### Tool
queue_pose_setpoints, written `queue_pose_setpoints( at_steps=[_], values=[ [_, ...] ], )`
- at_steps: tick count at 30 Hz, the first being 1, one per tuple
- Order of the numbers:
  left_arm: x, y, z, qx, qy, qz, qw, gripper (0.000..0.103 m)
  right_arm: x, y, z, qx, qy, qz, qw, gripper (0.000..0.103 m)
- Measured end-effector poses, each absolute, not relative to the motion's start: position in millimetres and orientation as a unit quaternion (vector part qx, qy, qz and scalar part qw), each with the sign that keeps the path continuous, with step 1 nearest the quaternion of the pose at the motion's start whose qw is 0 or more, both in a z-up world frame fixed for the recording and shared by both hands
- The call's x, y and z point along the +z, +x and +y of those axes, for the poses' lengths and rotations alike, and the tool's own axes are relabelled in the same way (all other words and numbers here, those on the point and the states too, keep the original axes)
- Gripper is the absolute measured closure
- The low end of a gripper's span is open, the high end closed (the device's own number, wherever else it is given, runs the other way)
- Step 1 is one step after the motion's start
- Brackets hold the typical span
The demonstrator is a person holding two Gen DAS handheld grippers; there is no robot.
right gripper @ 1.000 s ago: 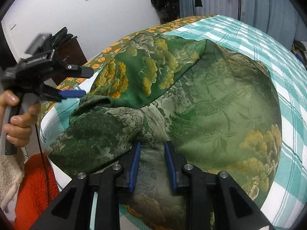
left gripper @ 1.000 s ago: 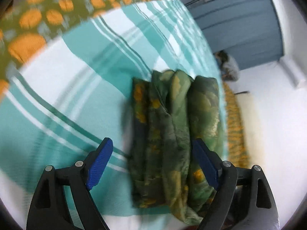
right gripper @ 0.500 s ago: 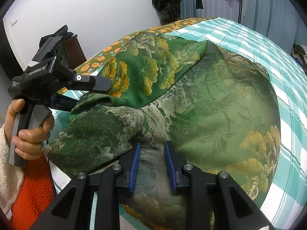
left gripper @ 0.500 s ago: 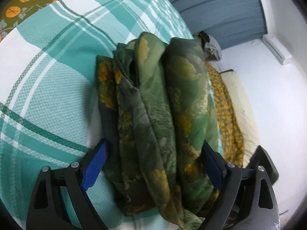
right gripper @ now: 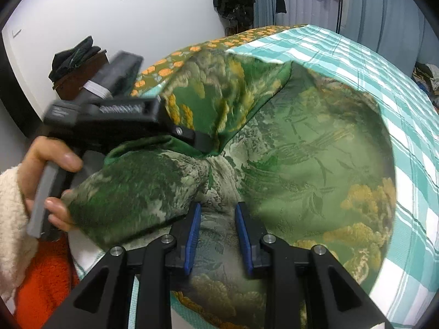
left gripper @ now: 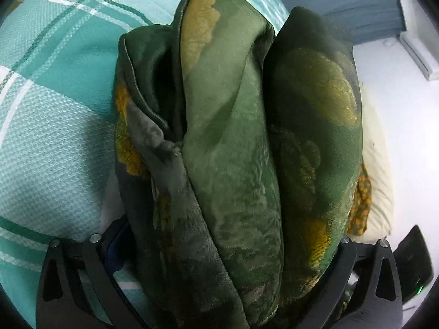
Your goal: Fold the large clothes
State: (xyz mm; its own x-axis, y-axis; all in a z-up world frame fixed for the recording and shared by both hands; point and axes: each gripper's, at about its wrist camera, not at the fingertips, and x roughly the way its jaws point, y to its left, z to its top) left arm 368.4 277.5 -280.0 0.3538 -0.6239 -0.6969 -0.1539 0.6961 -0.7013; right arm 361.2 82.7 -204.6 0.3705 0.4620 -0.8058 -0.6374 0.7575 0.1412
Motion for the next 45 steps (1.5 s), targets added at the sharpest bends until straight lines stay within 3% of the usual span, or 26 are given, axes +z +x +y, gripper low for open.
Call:
queue_pose_setpoints(
  at_steps=[2,4,5,7,10,15,17,19,21,24,27,37,45],
  values=[
    [-280,371,278,-0.160,-0.349,0.549,0.743,0.000,-191,363,58,0.347,-0.052,0.445,0.824,0.049],
    [-280,374,274,-0.156,-0.337,0.551,0.747,0.001,-176,364,16,0.330,-0.009,0.420,0.845,0.035],
    [-279,376,272,-0.154,-0.334,0.551,0.749,0.001,-174,366,1,0.318,0.003,0.414,0.853,0.029],
    [-279,378,268,-0.150,-0.324,0.553,0.753,0.002,-178,378,-38,0.288,0.036,0.422,0.859,0.025],
    [-273,382,259,-0.142,-0.311,0.556,0.758,0.003,-212,405,-81,0.269,0.106,0.492,0.821,0.025],
    [-270,388,247,-0.128,-0.298,0.561,0.762,0.006,-253,433,-91,0.319,0.206,0.519,0.765,0.025],
    [-266,385,240,-0.121,-0.295,0.562,0.764,0.009,-272,450,-85,0.327,0.246,0.540,0.736,0.021],
    [-261,388,233,-0.111,-0.284,0.560,0.770,0.020,-281,460,-78,0.327,0.258,0.553,0.721,0.020],
    [-251,387,227,-0.099,-0.260,0.559,0.781,0.031,-271,460,-60,0.324,0.185,0.547,0.749,0.022],
    [-231,386,204,-0.082,-0.218,0.552,0.801,0.048,-242,441,-38,0.314,0.085,0.517,0.792,0.034],
    [-216,377,191,-0.080,-0.199,0.528,0.822,0.054,-216,414,-25,0.319,0.024,0.466,0.825,0.040],
    [-156,369,193,-0.103,-0.225,0.465,0.850,0.056,-143,366,-18,0.345,-0.005,0.358,0.868,0.042],
    [-116,459,182,-0.107,-0.189,0.436,0.873,0.056,-112,440,-33,0.337,0.036,0.324,0.883,0.042]
  ],
)
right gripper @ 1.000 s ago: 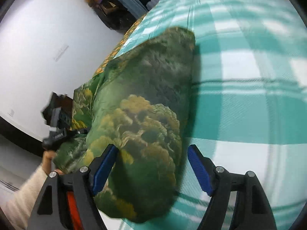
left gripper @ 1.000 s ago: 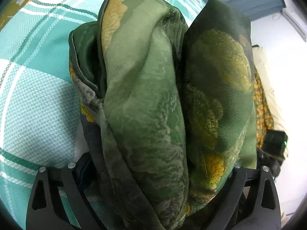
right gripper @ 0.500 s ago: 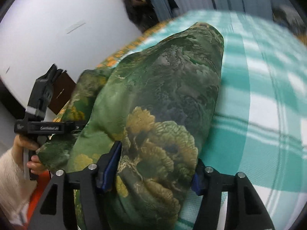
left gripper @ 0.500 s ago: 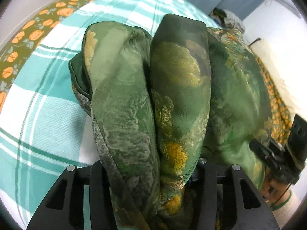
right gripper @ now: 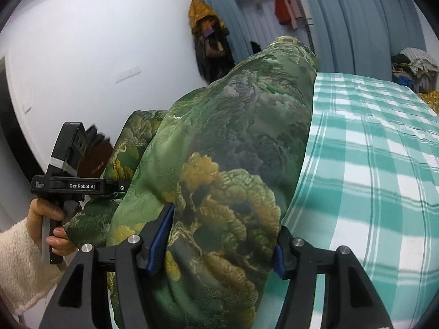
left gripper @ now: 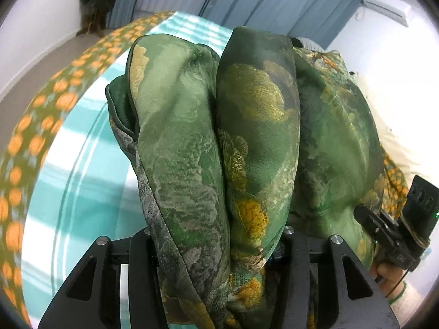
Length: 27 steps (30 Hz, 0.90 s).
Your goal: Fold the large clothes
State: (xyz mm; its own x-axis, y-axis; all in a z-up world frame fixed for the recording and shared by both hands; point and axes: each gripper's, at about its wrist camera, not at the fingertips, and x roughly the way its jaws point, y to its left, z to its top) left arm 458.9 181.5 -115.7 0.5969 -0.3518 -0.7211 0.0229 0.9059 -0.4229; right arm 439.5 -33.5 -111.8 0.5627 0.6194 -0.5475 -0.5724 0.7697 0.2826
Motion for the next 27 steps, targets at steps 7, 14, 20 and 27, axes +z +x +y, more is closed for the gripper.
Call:
queue_pose_setpoints(
  at_steps=[7,14,20,27],
  values=[
    [-175,522,173,-0.113,-0.181,0.483,0.849,0.054,-160,521,-56,0.319,0.078,0.373,0.868,0.042],
    [-224,523,177,-0.094,-0.220,0.484,0.841,0.014,-258,565,-94,0.295,0.192,0.480,0.803,0.023],
    [-175,490,175,-0.033,-0.151,0.443,0.883,0.009,-239,558,-118,0.254,0.195,0.467,0.824,0.000],
    [-139,437,160,0.038,-0.082,0.395,0.914,0.004,-169,494,-105,0.216,0.067,0.413,0.882,0.000]
  ],
)
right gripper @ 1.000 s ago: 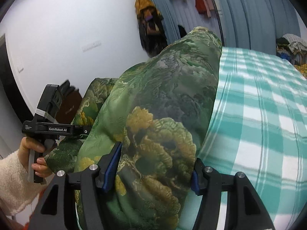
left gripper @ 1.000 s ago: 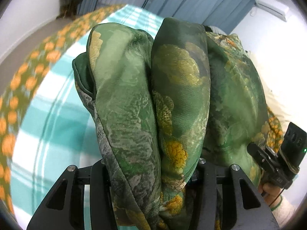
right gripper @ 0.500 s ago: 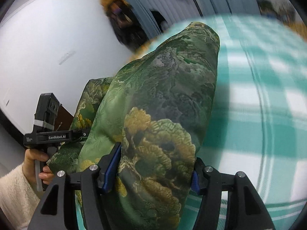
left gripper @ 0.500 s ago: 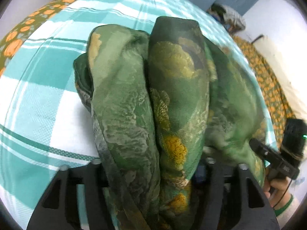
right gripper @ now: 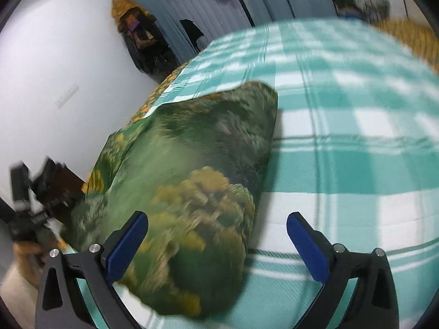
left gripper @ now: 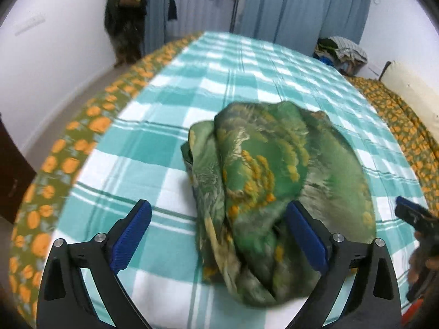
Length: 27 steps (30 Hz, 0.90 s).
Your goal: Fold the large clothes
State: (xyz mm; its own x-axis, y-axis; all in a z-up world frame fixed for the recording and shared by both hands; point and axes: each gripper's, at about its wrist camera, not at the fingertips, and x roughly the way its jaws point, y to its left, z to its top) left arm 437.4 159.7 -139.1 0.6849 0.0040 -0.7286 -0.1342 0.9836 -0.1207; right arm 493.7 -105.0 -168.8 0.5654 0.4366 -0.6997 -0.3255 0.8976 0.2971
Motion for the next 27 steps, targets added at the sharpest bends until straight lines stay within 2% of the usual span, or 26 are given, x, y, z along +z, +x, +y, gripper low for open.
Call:
queue_pose_setpoints(
  at_steps=[5,12,27],
  values=[
    [-111,403,149,0.070,-0.044,0.357,0.931,0.002,-131,435,-105,0.188,-0.018,0.370,0.910,0.000],
    [-79,360,128,0.097,-0.035,0.316,0.943,0.001,-103,384,-107,0.160,-0.045,0.342,0.925,0.000],
    [-93,286,77,0.077,-0.026,0.344,0.936,0.000,-89,312,-111,0.089,-0.056,0.336,0.936,0.000]
  ],
)
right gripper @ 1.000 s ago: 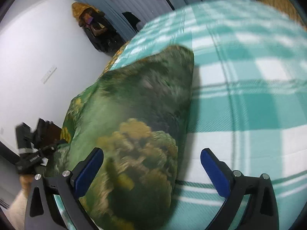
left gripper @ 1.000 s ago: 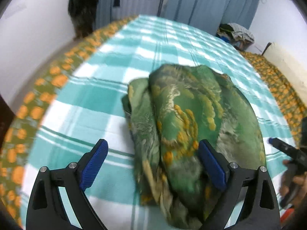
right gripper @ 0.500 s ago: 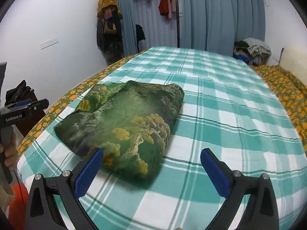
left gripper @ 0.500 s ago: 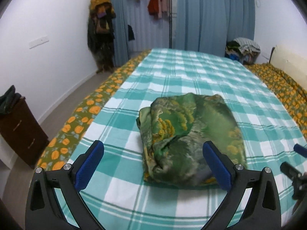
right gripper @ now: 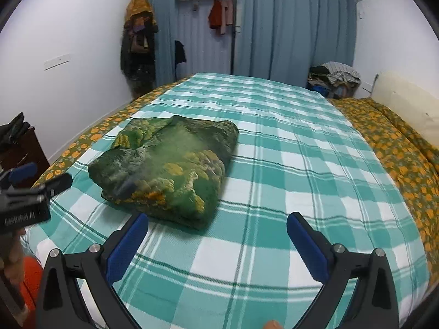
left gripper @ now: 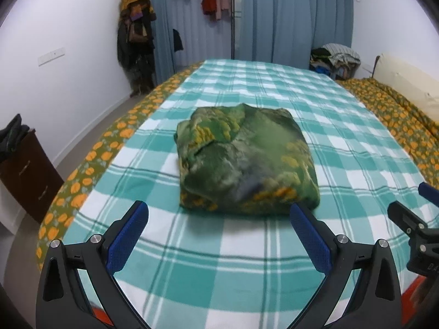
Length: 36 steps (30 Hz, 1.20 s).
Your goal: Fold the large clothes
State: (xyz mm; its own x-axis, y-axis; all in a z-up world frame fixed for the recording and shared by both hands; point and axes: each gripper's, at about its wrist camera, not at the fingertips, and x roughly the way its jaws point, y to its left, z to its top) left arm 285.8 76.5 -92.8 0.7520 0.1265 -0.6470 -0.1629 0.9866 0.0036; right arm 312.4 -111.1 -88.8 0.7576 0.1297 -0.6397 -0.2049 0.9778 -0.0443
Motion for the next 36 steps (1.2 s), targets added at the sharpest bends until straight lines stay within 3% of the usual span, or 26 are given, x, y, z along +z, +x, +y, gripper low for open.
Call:
queue_pose_setpoints(
  at_steps=[30,36],
  values=[
    [-72,248,63,0.083,-0.021,0.356,0.930,0.000,-76,272,-107,0.081,-0.071,0.348,0.931,0.000],
    [-60,244,58,0.125,0.017,0.353,0.927,0.000,-65,267,-106,0.081,-0.073,0.346,0.932,0.000]
  ],
)
